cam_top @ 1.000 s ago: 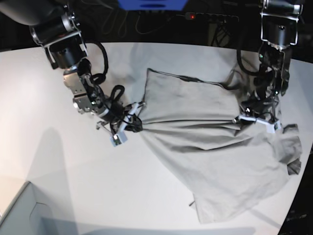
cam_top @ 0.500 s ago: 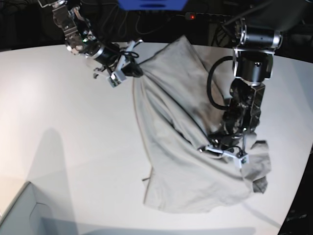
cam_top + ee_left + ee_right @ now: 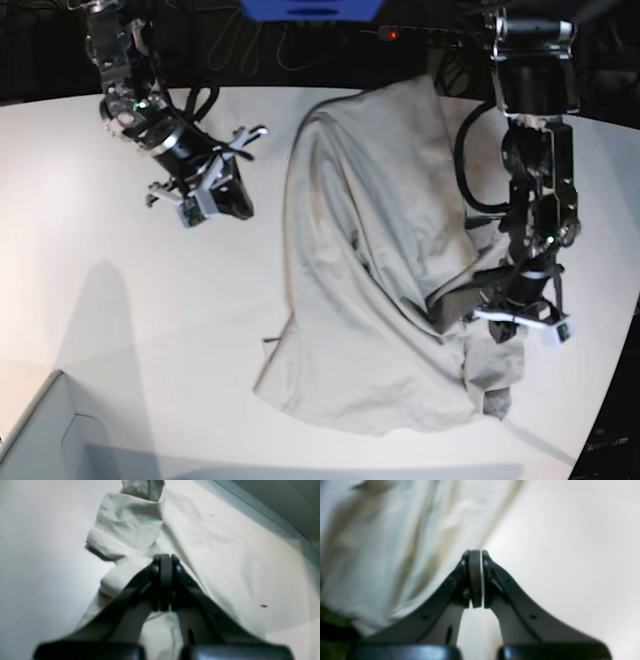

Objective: Layout the t-shirt on the table in an organized manner, then fold the t-shirt properly
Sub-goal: 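Grasp the shirt with both grippers and lift it to fold, then lower the bunched shirt and release it from both grippers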

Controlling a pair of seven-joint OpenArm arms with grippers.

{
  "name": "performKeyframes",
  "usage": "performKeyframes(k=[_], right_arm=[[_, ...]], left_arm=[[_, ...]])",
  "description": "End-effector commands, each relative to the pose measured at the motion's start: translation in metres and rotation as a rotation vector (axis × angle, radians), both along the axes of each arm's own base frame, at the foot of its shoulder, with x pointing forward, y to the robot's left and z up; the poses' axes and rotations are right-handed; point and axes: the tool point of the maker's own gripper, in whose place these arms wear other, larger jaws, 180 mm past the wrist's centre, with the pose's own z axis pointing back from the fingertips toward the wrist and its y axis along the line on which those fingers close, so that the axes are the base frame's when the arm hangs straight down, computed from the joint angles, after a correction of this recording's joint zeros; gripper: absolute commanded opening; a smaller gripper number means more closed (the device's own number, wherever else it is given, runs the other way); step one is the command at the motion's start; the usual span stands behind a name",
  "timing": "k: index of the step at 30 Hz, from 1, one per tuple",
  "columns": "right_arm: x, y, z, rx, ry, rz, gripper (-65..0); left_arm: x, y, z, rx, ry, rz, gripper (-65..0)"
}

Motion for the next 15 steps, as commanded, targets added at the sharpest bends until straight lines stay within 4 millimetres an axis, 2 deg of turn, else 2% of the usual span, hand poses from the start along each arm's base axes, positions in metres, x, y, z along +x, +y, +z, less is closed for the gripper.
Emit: performKeyframes(k=[1, 3, 6, 9, 11, 13, 15], right_arm=[[0.018, -0.002, 0.02, 0.028, -0.074, -0.01, -65.0], [0.036, -0.01, 0.023, 0.018, -0.093, -0.027, -65.0], [0.062, -0.012, 0.027, 0.011, -0.113, -0.031, -65.0], [0.086, -0.015, 0.026, 0.011, -0.116, -0.043, -65.0], [0.102, 0.001, 0.027, 0.022, -0.115, -0.017, -65.0], [0.115, 0.01, 0.024, 0.021, -0.103, 0.002, -65.0], [0.121, 0.031, 0.022, 0.03, -0.092, 0.041, -65.0]], left_arm=[[-0.006, -0.001, 0.017, 0.013, -0.058, -0.009, -65.0], [-0.036, -0.008, 0.009, 0.02, -0.04, -0.023, -65.0], [-0.072, -0.033, -0.021, -0.032, 0.034, -0.051, -65.0], [-0.1, -0.048, -0.049, -0.08, 0.116, -0.069, -65.0], [-0.12, -0.057, -0.074, -0.105, 0.186, -0.079, -65.0], [-0.131, -0.067, -0.094, -0.124, 0.244, -0.096, -65.0], [-0.138, -0.075, -0.108, -0.129, 0.285, -0.117, -65.0]])
